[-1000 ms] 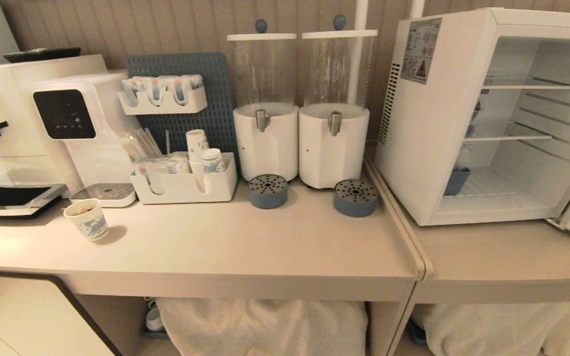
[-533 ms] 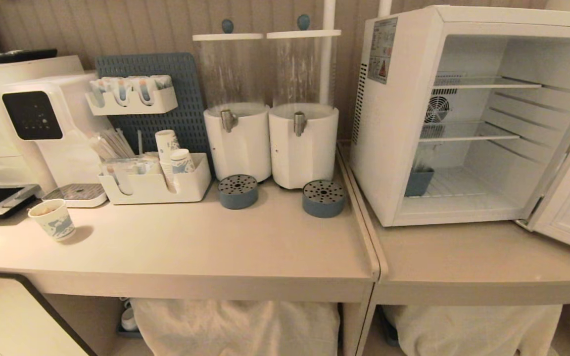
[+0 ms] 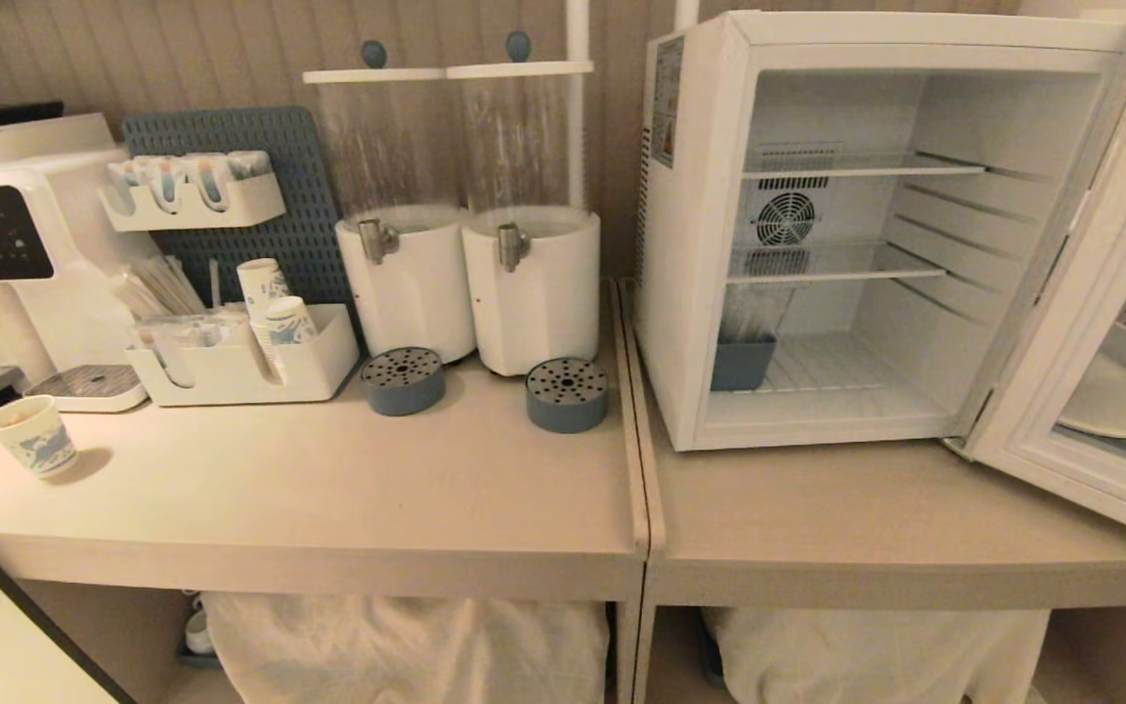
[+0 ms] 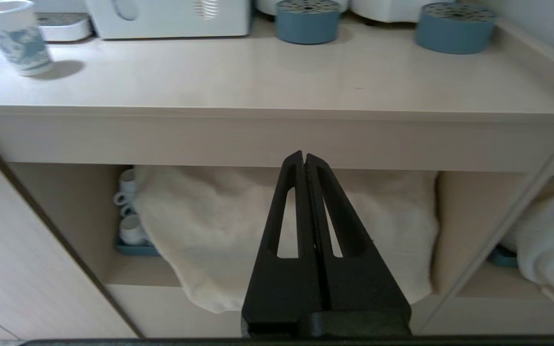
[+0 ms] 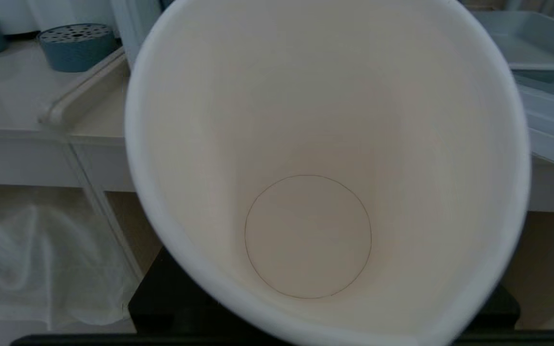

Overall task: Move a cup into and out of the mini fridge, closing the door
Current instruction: Put the paper cup in the freezer

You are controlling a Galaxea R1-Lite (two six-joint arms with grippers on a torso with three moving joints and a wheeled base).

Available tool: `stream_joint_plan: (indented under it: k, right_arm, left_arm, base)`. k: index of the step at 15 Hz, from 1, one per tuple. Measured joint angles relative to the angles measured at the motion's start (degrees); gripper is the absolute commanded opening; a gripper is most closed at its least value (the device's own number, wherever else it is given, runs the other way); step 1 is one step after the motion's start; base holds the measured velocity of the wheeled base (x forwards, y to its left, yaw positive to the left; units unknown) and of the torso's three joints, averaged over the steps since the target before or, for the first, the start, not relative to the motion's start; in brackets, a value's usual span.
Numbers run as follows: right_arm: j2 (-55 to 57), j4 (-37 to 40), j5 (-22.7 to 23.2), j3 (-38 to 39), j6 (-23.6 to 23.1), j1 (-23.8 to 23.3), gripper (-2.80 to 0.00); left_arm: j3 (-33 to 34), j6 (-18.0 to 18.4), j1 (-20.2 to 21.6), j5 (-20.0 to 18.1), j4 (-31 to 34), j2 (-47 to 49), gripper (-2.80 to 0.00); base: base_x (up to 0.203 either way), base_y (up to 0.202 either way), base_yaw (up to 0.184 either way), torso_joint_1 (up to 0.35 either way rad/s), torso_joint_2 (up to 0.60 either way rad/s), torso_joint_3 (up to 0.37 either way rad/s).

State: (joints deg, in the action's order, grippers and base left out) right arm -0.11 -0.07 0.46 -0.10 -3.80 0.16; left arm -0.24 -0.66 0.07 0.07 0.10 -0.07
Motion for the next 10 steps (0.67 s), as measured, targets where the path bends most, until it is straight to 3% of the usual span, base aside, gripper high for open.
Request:
stream_joint_plan:
  k: [2,6,10]
  right_arm:
    - [0.0,0.0,0.0,0.0,0.0,0.0,-2.8]
    - [0.0,0.0,0.0,0.0,0.2,0.0,-2.8]
    - [0.0,0.0,0.0,0.0,0.3,0.0,-2.8]
  left_arm:
    - [0.0,0.0,0.0,0.0,0.0,0.0,-2.8]
    - [0.0,0.0,0.0,0.0,0.0,0.0,-2.8]
    - [0.0,0.0,0.0,0.0,0.0,0.0,-2.8]
  base:
    - [0.0,-0.139,0.002,0.003,0.0,0.004]
    - [0.011,-0.001,0.004,0.0,0.0,0.001]
    - [0.154,0.0,-0.003,0.002,0.0,0.003]
